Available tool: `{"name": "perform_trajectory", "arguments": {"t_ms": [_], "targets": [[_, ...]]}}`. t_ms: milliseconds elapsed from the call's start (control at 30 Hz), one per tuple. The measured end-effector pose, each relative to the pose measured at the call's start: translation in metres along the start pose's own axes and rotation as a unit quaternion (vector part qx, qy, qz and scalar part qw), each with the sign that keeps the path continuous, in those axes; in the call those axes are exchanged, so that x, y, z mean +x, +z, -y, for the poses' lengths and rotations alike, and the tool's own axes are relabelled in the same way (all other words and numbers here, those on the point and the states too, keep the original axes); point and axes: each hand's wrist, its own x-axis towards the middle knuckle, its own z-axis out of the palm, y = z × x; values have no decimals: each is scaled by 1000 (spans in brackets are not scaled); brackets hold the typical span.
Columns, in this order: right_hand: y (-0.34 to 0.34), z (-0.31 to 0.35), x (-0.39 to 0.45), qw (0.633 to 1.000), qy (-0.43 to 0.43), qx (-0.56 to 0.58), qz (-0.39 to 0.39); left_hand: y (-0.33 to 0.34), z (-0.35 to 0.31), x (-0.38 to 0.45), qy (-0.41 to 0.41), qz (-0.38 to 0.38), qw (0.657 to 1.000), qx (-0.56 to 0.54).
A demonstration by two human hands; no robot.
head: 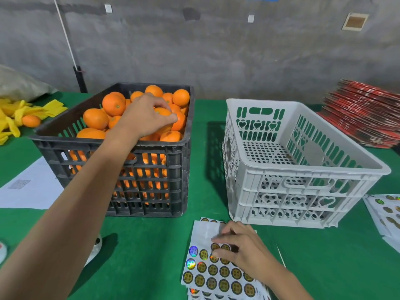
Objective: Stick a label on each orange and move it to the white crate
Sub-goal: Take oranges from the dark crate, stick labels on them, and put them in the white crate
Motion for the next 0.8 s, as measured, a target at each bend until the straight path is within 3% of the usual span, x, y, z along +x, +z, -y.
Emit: {"name": "perform_trajectory", "arguments": {"t_ms": [133,333,633,800], "targets": [[1,0,2,999,-31,-35,-10,-2,-3,-1,1,-2,1000,-2],[-2,1,3,998,-47,10,-29,-3,-8,-5,-4,10,1000,-12],[-4,-2,3,999,-35,8,5,-4,-7,-6,-7,-2,1000,-13],[-7,5,7,992,-102,-67,-4,-4,-9,-7,-1,-11,1000,-20]]}}
